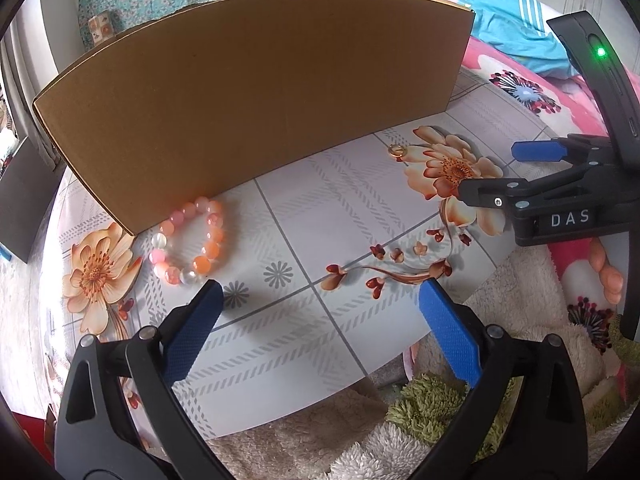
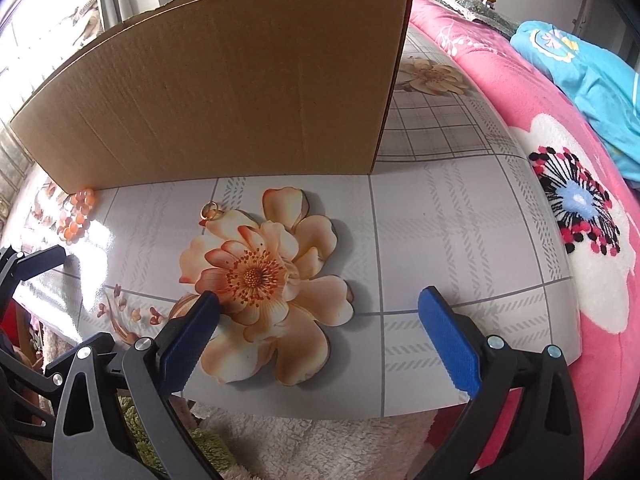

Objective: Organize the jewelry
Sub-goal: 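Move the open left gripper out of the box to the pink bead bracelet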

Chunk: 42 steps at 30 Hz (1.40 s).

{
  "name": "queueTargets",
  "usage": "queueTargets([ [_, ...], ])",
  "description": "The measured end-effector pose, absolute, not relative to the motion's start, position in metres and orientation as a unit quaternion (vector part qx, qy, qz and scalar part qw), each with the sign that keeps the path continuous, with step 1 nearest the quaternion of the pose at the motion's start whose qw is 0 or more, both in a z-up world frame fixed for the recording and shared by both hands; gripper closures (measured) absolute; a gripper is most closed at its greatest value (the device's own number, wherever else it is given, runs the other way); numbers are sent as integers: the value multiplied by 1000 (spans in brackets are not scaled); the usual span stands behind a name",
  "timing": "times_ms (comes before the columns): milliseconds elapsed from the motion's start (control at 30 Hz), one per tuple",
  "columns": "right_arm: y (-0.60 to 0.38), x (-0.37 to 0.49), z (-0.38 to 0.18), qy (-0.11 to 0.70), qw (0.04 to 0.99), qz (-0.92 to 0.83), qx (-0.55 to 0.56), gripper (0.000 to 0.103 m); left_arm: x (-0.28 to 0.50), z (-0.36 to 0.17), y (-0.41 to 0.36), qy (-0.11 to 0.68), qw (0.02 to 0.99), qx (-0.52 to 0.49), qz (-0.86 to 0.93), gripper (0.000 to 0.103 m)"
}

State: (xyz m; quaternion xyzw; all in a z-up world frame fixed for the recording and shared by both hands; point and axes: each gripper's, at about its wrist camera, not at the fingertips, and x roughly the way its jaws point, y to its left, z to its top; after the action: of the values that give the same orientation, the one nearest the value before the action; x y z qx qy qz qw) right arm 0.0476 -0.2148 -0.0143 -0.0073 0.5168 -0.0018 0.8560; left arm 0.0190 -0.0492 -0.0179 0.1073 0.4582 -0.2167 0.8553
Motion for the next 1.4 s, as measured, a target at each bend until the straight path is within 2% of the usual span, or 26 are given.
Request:
queueTargets([
  [1400, -216, 54, -16, 523, 852, -9, -4, 6, 28, -24, -58, 488, 843, 107, -201, 8],
])
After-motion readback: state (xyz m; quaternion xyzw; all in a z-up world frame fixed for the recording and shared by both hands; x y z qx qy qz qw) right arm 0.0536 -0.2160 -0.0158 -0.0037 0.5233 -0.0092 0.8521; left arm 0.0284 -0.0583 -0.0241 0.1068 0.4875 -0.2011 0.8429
